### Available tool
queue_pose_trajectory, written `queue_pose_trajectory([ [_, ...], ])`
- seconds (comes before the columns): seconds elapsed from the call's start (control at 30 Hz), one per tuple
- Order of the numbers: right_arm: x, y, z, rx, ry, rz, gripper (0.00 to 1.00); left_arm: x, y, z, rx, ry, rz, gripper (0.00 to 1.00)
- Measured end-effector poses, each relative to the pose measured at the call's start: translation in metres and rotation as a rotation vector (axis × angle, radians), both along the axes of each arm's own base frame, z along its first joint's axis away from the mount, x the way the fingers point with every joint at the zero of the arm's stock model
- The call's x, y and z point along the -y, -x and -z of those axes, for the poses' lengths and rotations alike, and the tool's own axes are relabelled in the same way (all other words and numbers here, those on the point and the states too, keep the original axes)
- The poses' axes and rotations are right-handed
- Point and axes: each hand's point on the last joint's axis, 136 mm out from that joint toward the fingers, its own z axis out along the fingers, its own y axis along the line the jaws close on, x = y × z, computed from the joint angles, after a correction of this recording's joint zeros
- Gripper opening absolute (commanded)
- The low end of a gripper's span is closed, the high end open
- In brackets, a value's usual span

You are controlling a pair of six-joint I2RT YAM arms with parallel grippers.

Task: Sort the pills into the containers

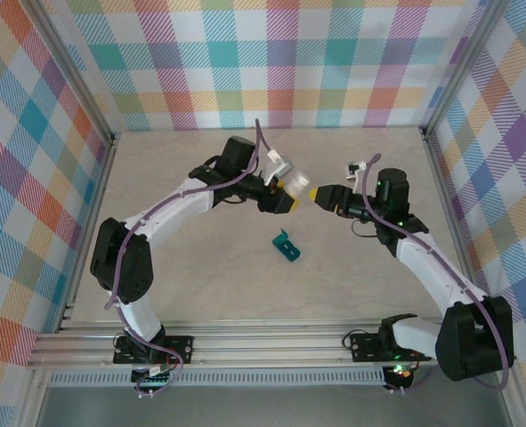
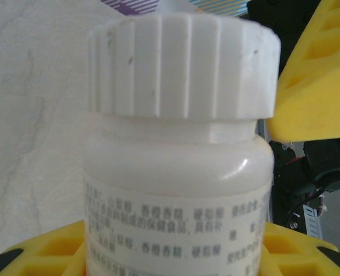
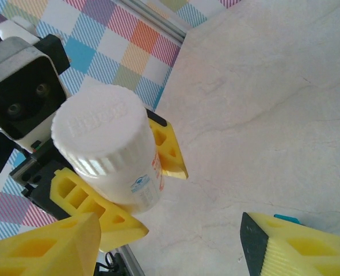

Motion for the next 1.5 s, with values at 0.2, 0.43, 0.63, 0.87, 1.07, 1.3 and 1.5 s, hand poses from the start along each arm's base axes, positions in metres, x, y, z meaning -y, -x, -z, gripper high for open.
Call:
queue_pose_trajectory([
  [0.2,0.009,0.006,-0.007,-0.020,0.003,0.051,0.75,-0.004,-0.004,0.008,0.032,-0.049,-0.021,0.00],
  [0.43,0.012,-0.005,-0.006,-0.118,-0.025,0.116,0.76,-0.007,-0.001,0.021,0.078,-0.143,-0.019,0.00],
  [0.63,0.008,-0.018,0.001,-0.189,-0.070,0.133,0.75,-0.002,0.005,0.027,0.098,-0.179,0.009,0.00],
  [0.87,-0.003,-0.020,-0.003,-0.201,-0.096,0.112,0.74,0.003,0.006,0.036,0.094,-0.204,0.029,0.00],
  [1.07,-0.014,-0.020,-0.008,-0.188,-0.102,0.085,0.73,0.006,0.008,0.037,0.091,-0.209,0.037,0.00],
  [1.3,-0.015,-0.021,-0.005,-0.189,-0.099,0.090,0.70,0.005,0.008,0.039,0.085,-0.221,0.033,0.00],
  [1.5,-0.012,-0.020,0.009,-0.201,-0.087,0.115,0.69,0.005,0.008,0.039,0.086,-0.221,0.033,0.00],
])
